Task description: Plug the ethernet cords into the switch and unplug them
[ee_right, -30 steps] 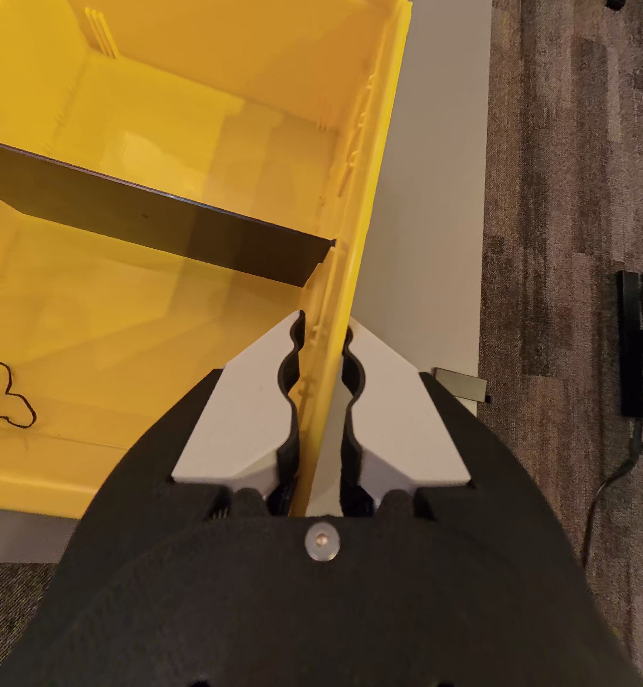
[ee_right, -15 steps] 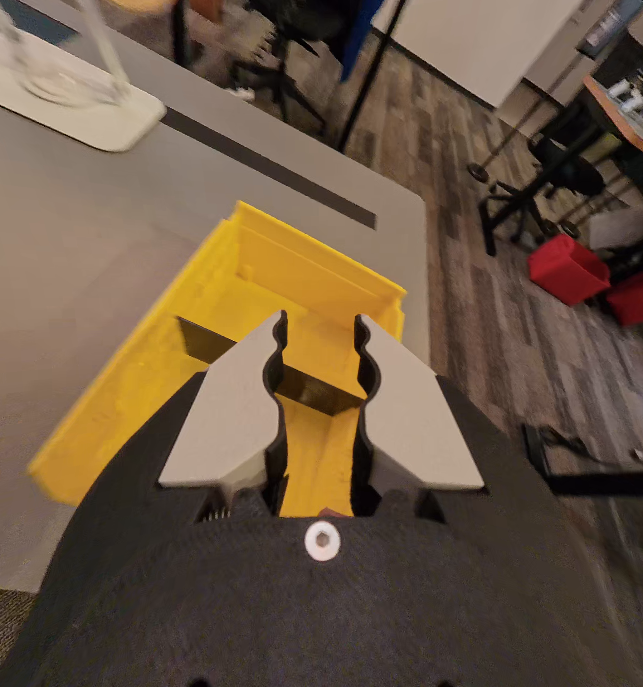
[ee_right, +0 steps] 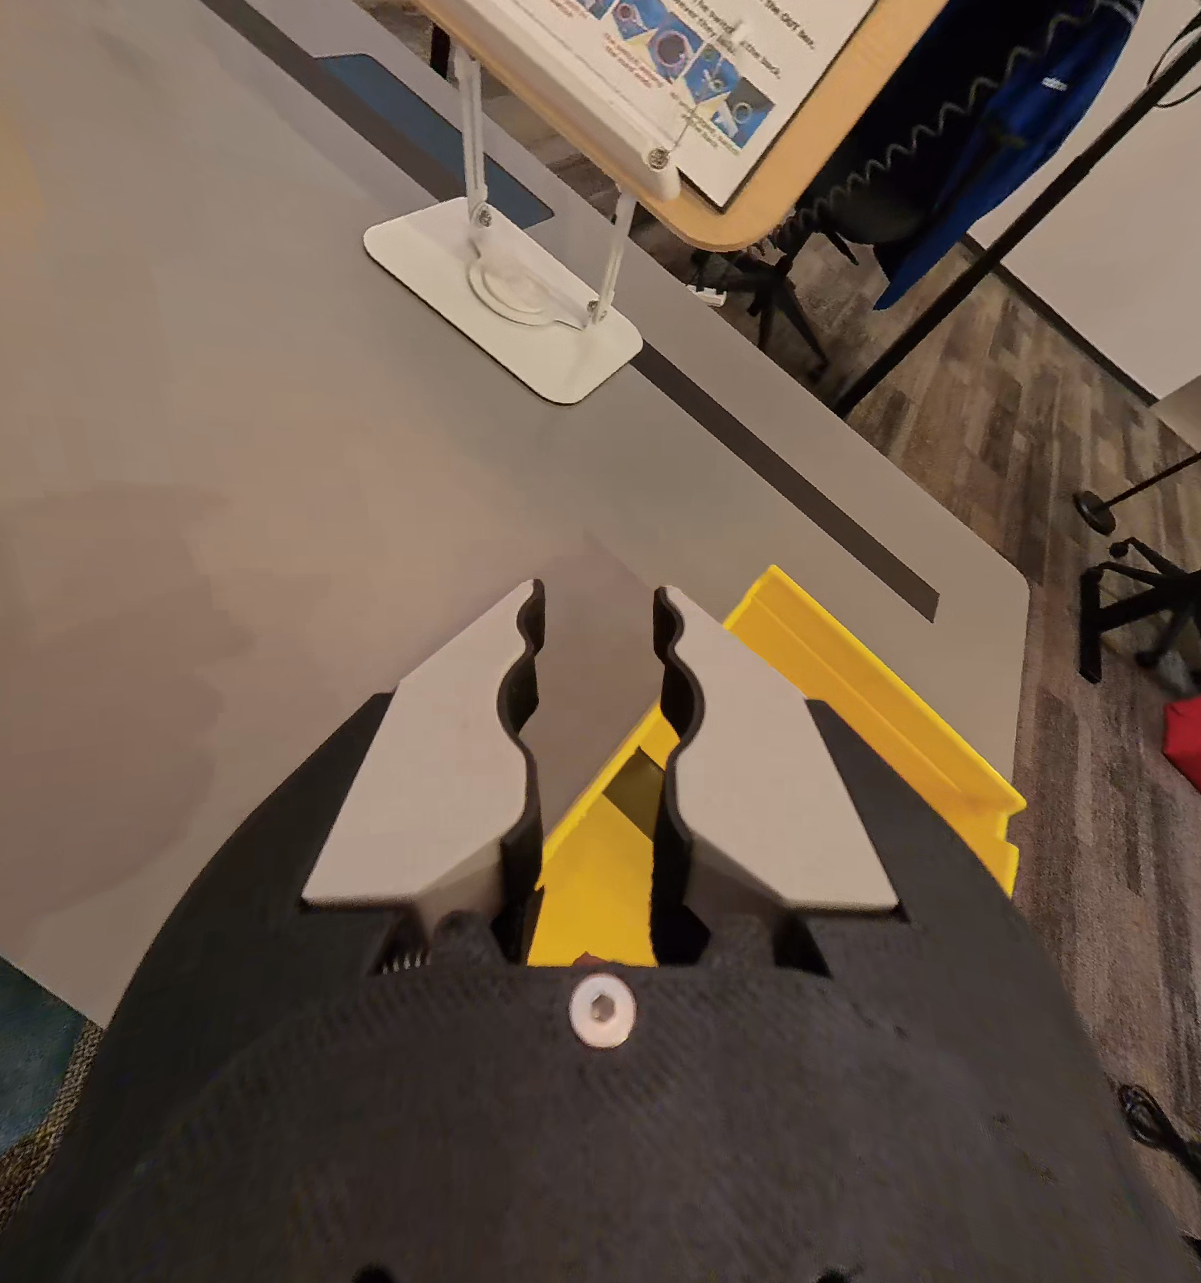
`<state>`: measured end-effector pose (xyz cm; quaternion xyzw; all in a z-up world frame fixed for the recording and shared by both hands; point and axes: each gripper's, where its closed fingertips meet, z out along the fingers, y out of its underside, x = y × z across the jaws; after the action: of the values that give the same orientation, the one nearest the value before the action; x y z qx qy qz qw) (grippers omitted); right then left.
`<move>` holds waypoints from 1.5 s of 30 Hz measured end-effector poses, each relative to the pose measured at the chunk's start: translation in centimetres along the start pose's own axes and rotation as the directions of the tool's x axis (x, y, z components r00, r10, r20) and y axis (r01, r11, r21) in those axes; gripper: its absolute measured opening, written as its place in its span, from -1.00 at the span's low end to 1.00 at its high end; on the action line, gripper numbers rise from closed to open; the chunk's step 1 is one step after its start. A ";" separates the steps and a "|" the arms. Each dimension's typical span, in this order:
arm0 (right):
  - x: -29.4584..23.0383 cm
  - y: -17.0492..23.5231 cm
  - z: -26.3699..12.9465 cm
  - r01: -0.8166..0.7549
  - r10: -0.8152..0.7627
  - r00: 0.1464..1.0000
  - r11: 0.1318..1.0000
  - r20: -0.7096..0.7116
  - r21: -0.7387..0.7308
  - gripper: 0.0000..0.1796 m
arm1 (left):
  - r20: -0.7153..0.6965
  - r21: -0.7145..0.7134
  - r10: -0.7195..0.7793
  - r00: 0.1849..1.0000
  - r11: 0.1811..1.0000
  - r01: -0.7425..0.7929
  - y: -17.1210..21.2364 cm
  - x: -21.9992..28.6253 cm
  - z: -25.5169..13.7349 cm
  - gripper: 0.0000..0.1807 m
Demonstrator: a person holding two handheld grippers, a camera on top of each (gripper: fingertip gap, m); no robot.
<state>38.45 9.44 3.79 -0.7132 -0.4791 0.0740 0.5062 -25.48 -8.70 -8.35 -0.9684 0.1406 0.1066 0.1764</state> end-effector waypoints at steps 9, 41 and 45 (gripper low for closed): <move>-2.6 -0.5 1.7 0.032 -0.033 0.997 0.999 0.076 0.014 -0.67 | -0.014 0.150 0.277 0.961 0.950 -0.272 -5.4 3.6 -0.8 -0.32; -8.6 -3.0 3.7 0.108 -0.126 0.969 0.990 0.212 0.093 -0.70 | 0.205 0.129 0.371 0.906 0.907 -0.401 -9.5 -2.0 -5.5 -0.62; -9.5 -4.0 3.7 0.122 -0.147 0.962 0.985 0.229 0.120 -0.70 | 0.264 0.102 0.414 0.871 0.886 -0.453 -10.2 -2.5 -7.8 -0.63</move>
<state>28.82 4.75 1.60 -0.6375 -0.5790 0.1492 0.4859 -23.39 -1.85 2.63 -0.8749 0.3410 0.2456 0.2409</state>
